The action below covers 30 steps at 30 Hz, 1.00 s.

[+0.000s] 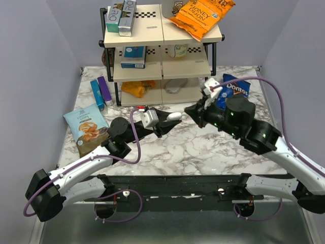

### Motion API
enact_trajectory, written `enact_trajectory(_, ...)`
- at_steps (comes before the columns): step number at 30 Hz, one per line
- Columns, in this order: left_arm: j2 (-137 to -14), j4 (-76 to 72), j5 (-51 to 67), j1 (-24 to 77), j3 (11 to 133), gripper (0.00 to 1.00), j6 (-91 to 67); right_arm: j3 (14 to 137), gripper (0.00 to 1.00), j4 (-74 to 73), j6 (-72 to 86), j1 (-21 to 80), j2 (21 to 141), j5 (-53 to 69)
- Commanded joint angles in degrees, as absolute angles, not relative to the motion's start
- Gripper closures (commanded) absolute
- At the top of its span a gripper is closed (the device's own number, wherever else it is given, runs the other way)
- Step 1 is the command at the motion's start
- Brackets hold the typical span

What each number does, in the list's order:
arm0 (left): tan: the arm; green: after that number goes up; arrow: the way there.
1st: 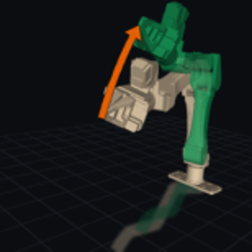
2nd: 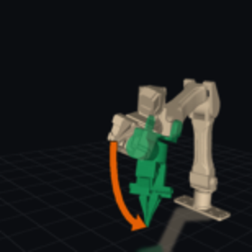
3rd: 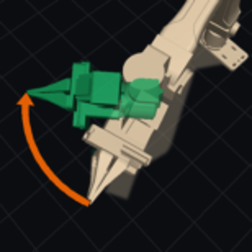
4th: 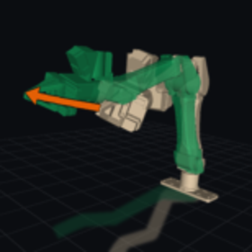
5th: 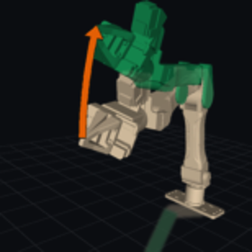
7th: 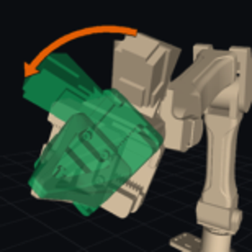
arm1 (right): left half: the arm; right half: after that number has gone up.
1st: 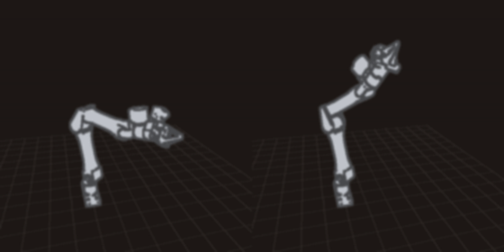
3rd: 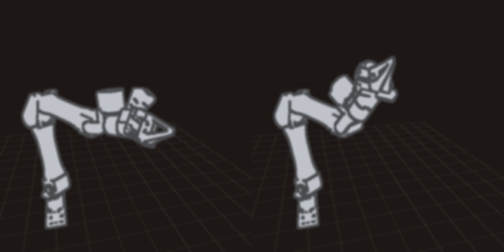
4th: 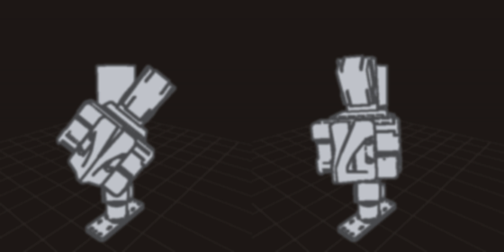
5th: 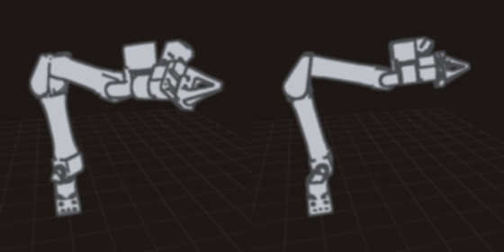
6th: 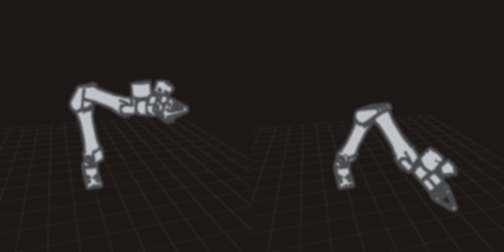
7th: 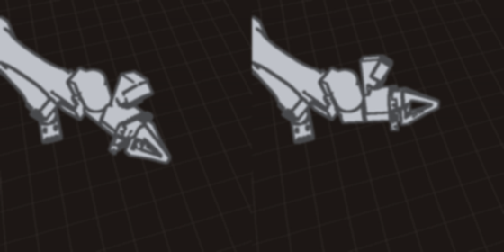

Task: Insert the wireless bluetooth earbuds into the charging case
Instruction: Close the charging case, then place the charging case at the center of the board.

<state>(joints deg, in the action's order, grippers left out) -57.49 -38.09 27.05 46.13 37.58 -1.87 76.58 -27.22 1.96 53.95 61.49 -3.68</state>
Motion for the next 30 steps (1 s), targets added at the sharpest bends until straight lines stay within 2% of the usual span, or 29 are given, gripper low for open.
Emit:
enact_trajectory(1, -59.4, -32.9, 15.3, 46.0, 38.5, 1.0, -10.3, 65.9, 0.85, -16.0, 6.3, 53.9, 50.8, -23.3)
enact_trajectory(5, -66.5, -28.5, 13.0, 45.4, 37.5, 1.0, -26.0, 56.3, 0.79, -14.8, 9.7, 53.8, 48.0, -26.3)
enact_trajectory(9, -76.6, -40.4, 13.9, 43.7, 32.9, 1.0, -41.2, 47.7, 0.78, -15.8, 14.7, 53.8, 47.3, -25.5)
enact_trajectory(12, -86.1, -43.1, 17.5, 41.5, 35.5, 1.0, -47.6, 44.3, 0.78, -15.3, 17.4, 53.9, 45.7, -22.7)
enact_trajectory(16, -96.7, -40.3, 19.7, 40.4, 41.1, 1.0, -49.0, 41.0, 0.77, -14.8, 18.3, 53.8, 44.2, -20.7)
enact_trajectory(30, -110.3, -26.1, 19.7, 39.5, 52.2, 1.0, -47.2, 39.9, 0.74, -15.1, 18.3, 53.9, 43.8, -20.0)
